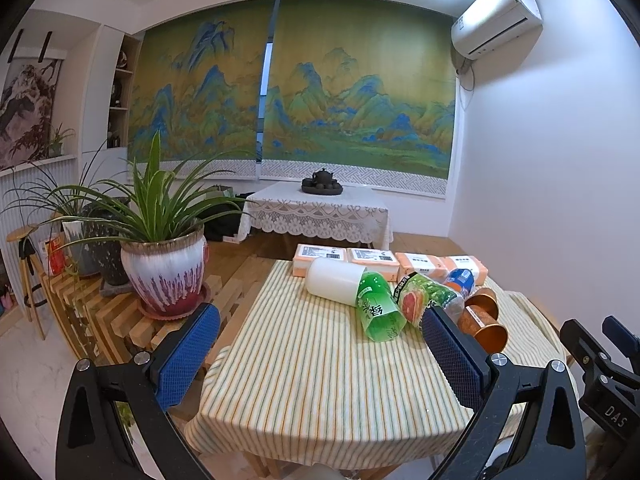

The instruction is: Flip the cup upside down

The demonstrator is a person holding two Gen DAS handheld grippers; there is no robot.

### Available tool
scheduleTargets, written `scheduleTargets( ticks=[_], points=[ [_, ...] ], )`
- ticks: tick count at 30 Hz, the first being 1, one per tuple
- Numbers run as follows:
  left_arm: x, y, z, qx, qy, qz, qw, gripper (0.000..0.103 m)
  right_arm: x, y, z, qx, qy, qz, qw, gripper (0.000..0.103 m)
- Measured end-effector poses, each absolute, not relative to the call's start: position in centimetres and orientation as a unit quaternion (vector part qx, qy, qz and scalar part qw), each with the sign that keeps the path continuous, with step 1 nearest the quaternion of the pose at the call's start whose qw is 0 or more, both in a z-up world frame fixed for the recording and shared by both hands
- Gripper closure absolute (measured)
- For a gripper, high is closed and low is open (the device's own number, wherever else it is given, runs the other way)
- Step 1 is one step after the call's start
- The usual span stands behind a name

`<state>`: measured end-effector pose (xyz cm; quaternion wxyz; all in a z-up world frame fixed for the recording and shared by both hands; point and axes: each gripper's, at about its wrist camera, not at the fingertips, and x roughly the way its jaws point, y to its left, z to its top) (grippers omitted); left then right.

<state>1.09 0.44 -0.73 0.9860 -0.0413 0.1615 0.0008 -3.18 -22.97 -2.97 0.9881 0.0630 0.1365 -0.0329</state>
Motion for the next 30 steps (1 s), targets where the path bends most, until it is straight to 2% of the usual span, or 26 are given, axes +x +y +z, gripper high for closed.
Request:
scheduleTargets(
  ticks=[30],
  points=[
    [1.53, 0.18, -0.88, -0.041, 0.166, 0.000, 0.985, 0.001, -3.07, -22.62, -3.21, 0.062, 0.138, -0.033, 0.988, 0.008]
  ],
)
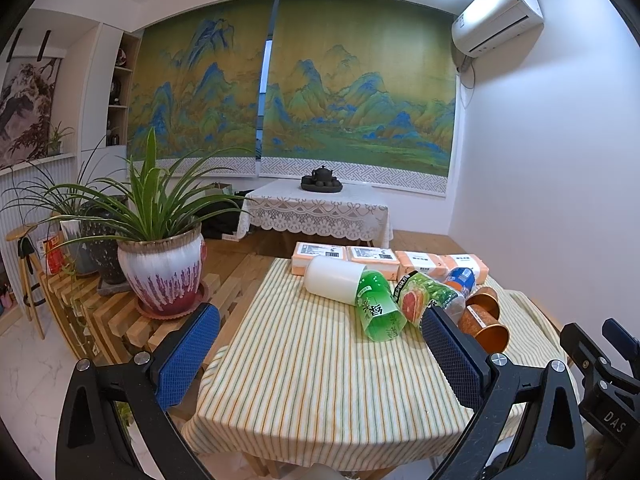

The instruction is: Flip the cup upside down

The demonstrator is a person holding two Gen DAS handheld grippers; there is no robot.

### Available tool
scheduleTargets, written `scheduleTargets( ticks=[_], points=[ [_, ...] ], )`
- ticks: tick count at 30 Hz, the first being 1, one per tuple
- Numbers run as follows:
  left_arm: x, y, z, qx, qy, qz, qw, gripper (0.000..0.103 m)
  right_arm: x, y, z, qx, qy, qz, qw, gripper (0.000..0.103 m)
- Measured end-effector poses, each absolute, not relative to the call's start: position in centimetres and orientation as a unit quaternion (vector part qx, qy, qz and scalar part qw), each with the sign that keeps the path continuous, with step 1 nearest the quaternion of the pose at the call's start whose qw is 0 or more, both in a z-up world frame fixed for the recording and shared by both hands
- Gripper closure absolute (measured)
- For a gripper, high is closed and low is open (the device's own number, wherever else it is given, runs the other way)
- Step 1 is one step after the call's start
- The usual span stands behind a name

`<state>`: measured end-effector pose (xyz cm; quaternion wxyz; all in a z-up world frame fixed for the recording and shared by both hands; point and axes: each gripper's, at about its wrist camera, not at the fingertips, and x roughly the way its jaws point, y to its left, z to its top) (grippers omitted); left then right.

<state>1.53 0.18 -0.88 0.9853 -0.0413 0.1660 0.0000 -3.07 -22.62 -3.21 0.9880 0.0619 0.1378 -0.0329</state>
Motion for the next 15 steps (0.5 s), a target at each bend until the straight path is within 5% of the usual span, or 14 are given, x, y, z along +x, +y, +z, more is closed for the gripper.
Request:
scheduleTargets(
  ticks=[15],
  points=[
    [4.1, 0.6, -1.1, -0.044, 0.183, 0.009, 0.982, 0.001, -2.1, -23.2, -3.8, 0.065, 0.147, -0.031, 0.986, 0.008]
  ],
)
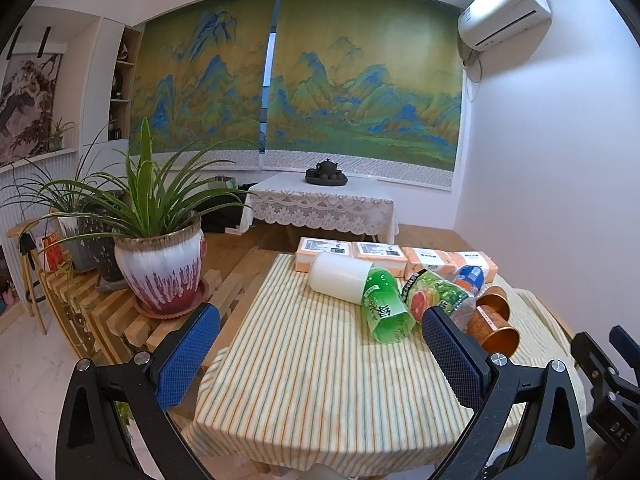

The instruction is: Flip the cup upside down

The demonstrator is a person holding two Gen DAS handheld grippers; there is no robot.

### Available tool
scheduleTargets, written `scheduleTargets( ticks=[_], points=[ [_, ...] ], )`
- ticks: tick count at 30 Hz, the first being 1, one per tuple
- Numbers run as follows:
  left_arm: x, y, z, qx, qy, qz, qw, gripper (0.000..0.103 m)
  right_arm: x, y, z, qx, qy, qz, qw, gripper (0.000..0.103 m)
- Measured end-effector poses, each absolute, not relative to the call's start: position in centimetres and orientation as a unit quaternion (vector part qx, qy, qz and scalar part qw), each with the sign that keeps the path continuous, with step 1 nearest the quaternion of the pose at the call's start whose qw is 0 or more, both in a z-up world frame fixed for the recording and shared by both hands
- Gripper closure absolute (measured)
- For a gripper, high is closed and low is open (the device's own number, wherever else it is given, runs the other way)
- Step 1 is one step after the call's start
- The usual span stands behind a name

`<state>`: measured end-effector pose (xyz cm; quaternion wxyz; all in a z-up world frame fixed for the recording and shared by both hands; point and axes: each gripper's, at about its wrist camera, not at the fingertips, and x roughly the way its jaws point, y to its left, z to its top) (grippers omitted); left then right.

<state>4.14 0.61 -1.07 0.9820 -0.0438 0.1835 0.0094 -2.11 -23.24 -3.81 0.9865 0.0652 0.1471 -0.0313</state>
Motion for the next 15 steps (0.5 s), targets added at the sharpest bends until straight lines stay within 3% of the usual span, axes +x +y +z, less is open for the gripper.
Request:
scheduleTargets(
  ticks=[15],
  points=[
    [14.7, 4.9, -2.6, -0.138, 0.287, 0.016, 0.948, 0.001, -0.3, -24.6, -4.7, 0.074, 0.163, -0.033, 0.983, 0.008]
  ],
)
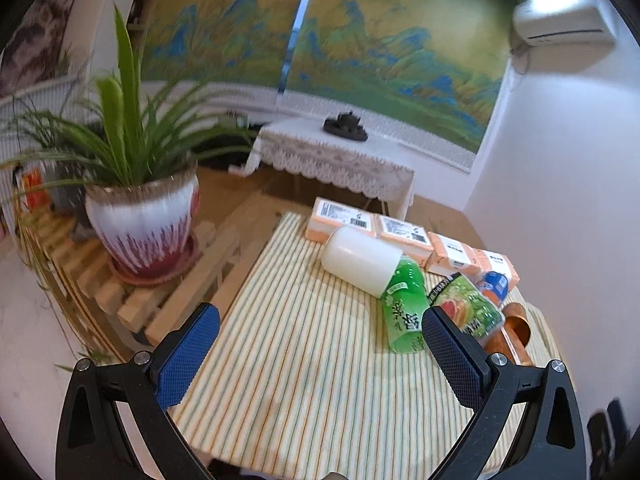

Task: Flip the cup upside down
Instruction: 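Reach the left tool to the white cup and close around it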

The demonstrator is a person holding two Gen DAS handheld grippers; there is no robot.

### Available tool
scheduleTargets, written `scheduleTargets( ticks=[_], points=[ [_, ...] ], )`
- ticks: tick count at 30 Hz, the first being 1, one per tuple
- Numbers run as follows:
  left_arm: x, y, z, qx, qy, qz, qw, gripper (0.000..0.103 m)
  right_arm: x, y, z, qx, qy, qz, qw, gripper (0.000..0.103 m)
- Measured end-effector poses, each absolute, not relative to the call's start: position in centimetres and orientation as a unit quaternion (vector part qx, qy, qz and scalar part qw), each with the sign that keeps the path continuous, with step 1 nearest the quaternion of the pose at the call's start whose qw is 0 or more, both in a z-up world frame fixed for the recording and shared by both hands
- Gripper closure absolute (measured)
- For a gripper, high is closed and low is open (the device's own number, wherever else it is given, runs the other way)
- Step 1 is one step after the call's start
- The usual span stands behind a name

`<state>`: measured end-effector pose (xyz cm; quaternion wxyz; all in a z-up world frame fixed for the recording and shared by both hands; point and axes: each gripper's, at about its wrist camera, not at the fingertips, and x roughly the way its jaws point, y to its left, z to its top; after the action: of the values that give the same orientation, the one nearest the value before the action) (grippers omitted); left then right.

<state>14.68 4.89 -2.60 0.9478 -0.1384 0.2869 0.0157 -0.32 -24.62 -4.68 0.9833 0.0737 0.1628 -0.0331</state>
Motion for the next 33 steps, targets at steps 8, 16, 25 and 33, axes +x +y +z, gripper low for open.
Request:
scheduleTargets(
  ticks=[8, 16, 25, 33],
  points=[
    [23.4, 5.5, -4.3, -0.198, 0.364, 0.013, 0.910, 0.001, 0.7, -25.1, -5.1, 0.072, 0.167, -0.032, 0.983, 0.008],
    [32.5, 5.3, -7.7, -0.302, 0.445, 0.021, 0.843, 0.001, 1.5, -27.0, -6.6, 0.086, 0.181, -0.044, 0.979, 0.008],
    [37.7, 4.9, -10.8, -0.390, 0.471, 0.058, 0.789, 0.002, 2.0, -29.8, -8.3, 0.102, 0.196, -0.073, 0.973, 0.009],
    [40.4, 3.2, -12.3, -0.377, 0.493, 0.062, 0.782, 0.005, 2.4, -30.9, -9.0, 0.110, 0.202, -0.082, 0.970, 0.008]
  ],
)
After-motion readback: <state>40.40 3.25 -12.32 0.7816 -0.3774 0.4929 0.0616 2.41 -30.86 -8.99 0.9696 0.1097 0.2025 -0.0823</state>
